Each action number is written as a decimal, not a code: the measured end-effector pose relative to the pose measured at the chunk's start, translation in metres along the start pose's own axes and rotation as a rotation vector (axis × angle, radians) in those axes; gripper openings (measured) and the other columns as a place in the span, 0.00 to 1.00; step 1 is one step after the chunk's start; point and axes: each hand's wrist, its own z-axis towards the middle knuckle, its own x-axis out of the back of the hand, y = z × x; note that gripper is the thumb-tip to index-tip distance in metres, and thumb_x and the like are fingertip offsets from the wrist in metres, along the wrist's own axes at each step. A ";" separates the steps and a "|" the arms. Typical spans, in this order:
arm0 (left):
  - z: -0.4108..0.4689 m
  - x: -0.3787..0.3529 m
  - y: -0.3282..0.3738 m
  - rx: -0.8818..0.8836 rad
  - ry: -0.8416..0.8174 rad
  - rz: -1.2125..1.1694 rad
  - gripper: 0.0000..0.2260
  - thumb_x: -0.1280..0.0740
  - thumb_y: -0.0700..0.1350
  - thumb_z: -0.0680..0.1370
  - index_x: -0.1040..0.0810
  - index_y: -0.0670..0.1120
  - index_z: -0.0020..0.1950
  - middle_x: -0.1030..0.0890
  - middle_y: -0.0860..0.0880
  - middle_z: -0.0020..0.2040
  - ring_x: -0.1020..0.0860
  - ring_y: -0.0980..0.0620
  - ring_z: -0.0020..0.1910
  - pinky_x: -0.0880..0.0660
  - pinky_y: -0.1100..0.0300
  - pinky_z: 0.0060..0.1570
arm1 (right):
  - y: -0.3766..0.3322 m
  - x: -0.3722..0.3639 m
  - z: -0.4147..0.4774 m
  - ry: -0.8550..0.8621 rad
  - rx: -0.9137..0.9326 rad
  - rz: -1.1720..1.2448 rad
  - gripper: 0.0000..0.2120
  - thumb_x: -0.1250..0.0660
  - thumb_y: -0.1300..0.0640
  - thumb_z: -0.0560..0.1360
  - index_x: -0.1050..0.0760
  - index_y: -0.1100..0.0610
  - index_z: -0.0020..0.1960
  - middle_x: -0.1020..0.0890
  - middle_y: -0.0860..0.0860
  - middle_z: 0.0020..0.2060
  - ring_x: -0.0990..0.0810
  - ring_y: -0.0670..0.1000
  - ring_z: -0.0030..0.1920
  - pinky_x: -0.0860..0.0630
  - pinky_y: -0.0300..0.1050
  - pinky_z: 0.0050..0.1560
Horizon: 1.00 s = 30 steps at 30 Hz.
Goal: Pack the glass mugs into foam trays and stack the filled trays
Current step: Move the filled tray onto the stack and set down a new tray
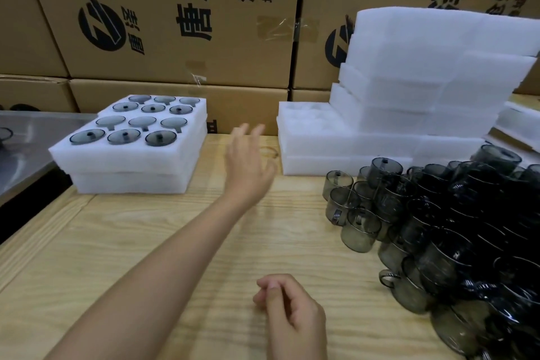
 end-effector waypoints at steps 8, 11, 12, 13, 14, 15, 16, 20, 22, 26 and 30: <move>0.058 -0.069 0.030 0.160 -0.391 0.209 0.30 0.39 0.53 0.79 0.50 0.55 0.77 0.57 0.38 0.78 0.59 0.38 0.76 0.51 0.43 0.72 | 0.006 -0.003 0.003 -0.009 0.000 -0.078 0.15 0.32 0.61 0.72 0.21 0.42 0.35 0.20 0.54 0.31 0.29 0.43 0.27 0.30 0.37 0.34; 0.065 -0.070 0.026 0.167 -0.382 0.168 0.23 0.38 0.51 0.80 0.41 0.53 0.72 0.54 0.38 0.78 0.60 0.38 0.76 0.50 0.43 0.73 | 0.003 -0.005 0.001 -0.012 0.049 -0.082 0.08 0.36 0.52 0.69 0.24 0.38 0.42 0.20 0.53 0.31 0.29 0.43 0.28 0.31 0.34 0.34; 0.064 -0.067 0.025 0.145 -0.361 0.144 0.19 0.37 0.50 0.80 0.37 0.51 0.69 0.54 0.38 0.78 0.61 0.38 0.76 0.50 0.43 0.73 | 0.004 -0.006 0.000 -0.018 0.073 -0.099 0.09 0.38 0.50 0.68 0.26 0.37 0.45 0.20 0.52 0.31 0.28 0.43 0.30 0.30 0.35 0.36; 0.062 -0.063 0.024 0.112 -0.337 0.124 0.17 0.37 0.50 0.80 0.35 0.50 0.67 0.54 0.39 0.78 0.62 0.39 0.76 0.50 0.43 0.74 | 0.005 -0.006 0.000 -0.019 0.093 -0.115 0.11 0.39 0.50 0.67 0.27 0.37 0.46 0.20 0.51 0.30 0.26 0.45 0.31 0.28 0.37 0.38; 0.060 -0.058 0.024 0.068 -0.311 0.105 0.16 0.35 0.50 0.79 0.33 0.49 0.64 0.55 0.40 0.78 0.63 0.41 0.76 0.51 0.44 0.74 | 0.004 -0.005 0.000 -0.018 0.106 -0.122 0.11 0.40 0.50 0.67 0.27 0.37 0.46 0.20 0.50 0.30 0.24 0.47 0.33 0.26 0.40 0.40; 0.056 -0.052 0.024 0.014 -0.284 0.094 0.15 0.34 0.50 0.79 0.32 0.47 0.62 0.56 0.41 0.79 0.63 0.42 0.77 0.52 0.45 0.74 | 0.004 -0.005 0.000 -0.021 0.113 -0.122 0.10 0.40 0.51 0.67 0.26 0.39 0.46 0.20 0.50 0.31 0.22 0.48 0.35 0.25 0.43 0.42; 0.050 -0.043 0.025 -0.050 -0.254 0.098 0.15 0.34 0.50 0.78 0.30 0.46 0.61 0.55 0.43 0.79 0.62 0.43 0.77 0.53 0.46 0.74 | 0.004 -0.005 0.000 -0.022 0.119 -0.118 0.09 0.40 0.51 0.68 0.24 0.43 0.44 0.19 0.49 0.31 0.21 0.49 0.36 0.24 0.45 0.44; 0.002 -0.005 0.035 -0.294 -0.015 0.157 0.10 0.30 0.46 0.75 0.24 0.42 0.53 0.39 0.41 0.76 0.47 0.40 0.77 0.51 0.41 0.72 | 0.004 -0.005 -0.004 0.007 0.178 -0.089 0.09 0.40 0.52 0.71 0.23 0.45 0.46 0.19 0.45 0.40 0.21 0.45 0.42 0.24 0.45 0.48; -0.030 0.015 0.043 -0.377 0.111 0.200 0.09 0.28 0.44 0.72 0.22 0.42 0.48 0.30 0.40 0.70 0.37 0.38 0.73 0.47 0.36 0.70 | 0.003 -0.004 -0.004 0.059 0.221 -0.048 0.10 0.39 0.56 0.75 0.27 0.43 0.52 0.22 0.43 0.46 0.23 0.44 0.46 0.26 0.40 0.48; -0.094 0.045 0.060 -0.395 0.221 0.329 0.07 0.28 0.45 0.68 0.21 0.43 0.43 0.26 0.42 0.67 0.32 0.40 0.71 0.46 0.35 0.69 | -0.002 0.001 -0.002 0.239 0.202 0.124 0.12 0.42 0.58 0.78 0.34 0.50 0.62 0.28 0.49 0.58 0.28 0.37 0.51 0.32 0.28 0.49; -0.149 0.063 0.075 -0.306 0.263 0.322 0.09 0.35 0.49 0.73 0.22 0.43 0.43 0.27 0.43 0.69 0.35 0.43 0.72 0.51 0.38 0.70 | -0.012 0.009 -0.008 0.344 0.199 0.251 0.20 0.44 0.51 0.75 0.37 0.51 0.67 0.34 0.50 0.61 0.30 0.35 0.54 0.34 0.22 0.48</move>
